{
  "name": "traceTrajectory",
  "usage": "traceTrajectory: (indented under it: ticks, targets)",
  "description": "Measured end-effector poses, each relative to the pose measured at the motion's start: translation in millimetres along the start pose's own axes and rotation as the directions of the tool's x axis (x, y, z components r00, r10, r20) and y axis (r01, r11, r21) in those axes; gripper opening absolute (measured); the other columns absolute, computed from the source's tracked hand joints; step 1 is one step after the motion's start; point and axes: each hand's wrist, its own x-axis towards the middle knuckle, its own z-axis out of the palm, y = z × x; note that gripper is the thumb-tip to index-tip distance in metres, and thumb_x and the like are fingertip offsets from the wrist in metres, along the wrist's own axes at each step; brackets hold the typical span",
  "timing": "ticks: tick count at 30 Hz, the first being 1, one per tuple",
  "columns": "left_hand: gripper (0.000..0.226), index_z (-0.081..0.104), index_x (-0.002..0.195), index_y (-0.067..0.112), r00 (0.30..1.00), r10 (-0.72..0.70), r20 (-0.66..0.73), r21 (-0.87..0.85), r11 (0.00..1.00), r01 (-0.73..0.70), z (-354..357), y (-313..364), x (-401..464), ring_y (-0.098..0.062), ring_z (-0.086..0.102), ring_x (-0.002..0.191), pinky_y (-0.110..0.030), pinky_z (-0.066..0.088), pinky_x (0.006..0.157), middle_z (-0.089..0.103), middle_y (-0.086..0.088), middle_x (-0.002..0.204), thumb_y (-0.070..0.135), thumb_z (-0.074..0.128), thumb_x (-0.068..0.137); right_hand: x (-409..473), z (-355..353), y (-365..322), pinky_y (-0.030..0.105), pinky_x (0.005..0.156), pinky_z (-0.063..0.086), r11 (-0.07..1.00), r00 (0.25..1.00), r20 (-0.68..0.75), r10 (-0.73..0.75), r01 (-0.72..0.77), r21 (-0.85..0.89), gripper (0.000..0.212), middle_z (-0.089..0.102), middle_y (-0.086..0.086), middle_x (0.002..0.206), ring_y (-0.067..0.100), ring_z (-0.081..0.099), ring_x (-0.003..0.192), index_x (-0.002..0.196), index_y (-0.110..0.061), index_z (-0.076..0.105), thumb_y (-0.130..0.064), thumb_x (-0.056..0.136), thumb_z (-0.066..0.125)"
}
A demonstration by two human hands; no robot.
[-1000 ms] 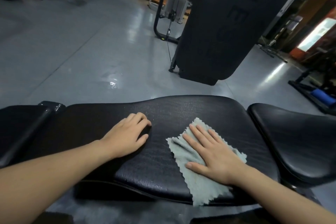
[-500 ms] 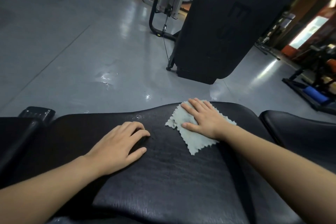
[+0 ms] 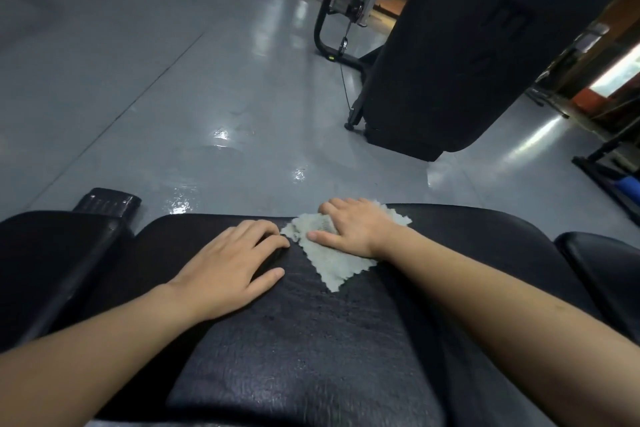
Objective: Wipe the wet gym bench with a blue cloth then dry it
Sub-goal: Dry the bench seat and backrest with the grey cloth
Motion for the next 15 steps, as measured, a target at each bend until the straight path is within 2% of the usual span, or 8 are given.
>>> traceTrajectory:
  ticks: [5,10,15]
  targets:
    - [0.035,0.047,0.109,0.029,0.992,-0.118,-0.033,0.066,0.991,0.12,-4.5,-16.9,-14.6,-0.013,0.045,0.101,-0.033,0.044,0.089,0.042,0.011,0.111,0.059,0.037,0.095,45.6,2.6,-58.5,0.04,0.078,0.041,0.993,0.994,0.025,-0.107,0.105,0.057,0.067,0.062,0.008,0.117,0.028,0.06,0.103,0.114,-0.015,0.047,-0.076,0.092,0.03]
    - [0.039,0.048,0.119,0.032,0.986,-0.167,-0.012,0.092,0.982,0.168,-7.8,-23.6,-34.6,-0.01,0.045,0.103,-0.03,0.042,0.089,0.041,0.013,0.113,0.058,0.032,0.095,48.2,6.2,-56.8,0.039,0.073,0.037,0.993,0.994,-0.012,-0.112,0.113,0.024,0.062,0.063,0.005,0.11,0.028,0.061,0.096,0.1,-0.021,0.041,-0.08,0.089,0.026]
    - [0.045,0.05,0.124,0.029,0.983,-0.184,0.006,0.112,0.977,0.182,-11.0,-19.9,-38.6,-0.009,0.046,0.108,-0.029,0.042,0.093,0.043,0.011,0.117,0.058,0.032,0.095,16.4,4.9,-12.2,0.039,0.079,0.041,0.999,0.999,-0.03,-0.038,0.039,0.011,0.068,0.063,0.004,0.106,0.027,0.06,0.099,0.098,-0.022,0.046,-0.084,0.084,0.023]
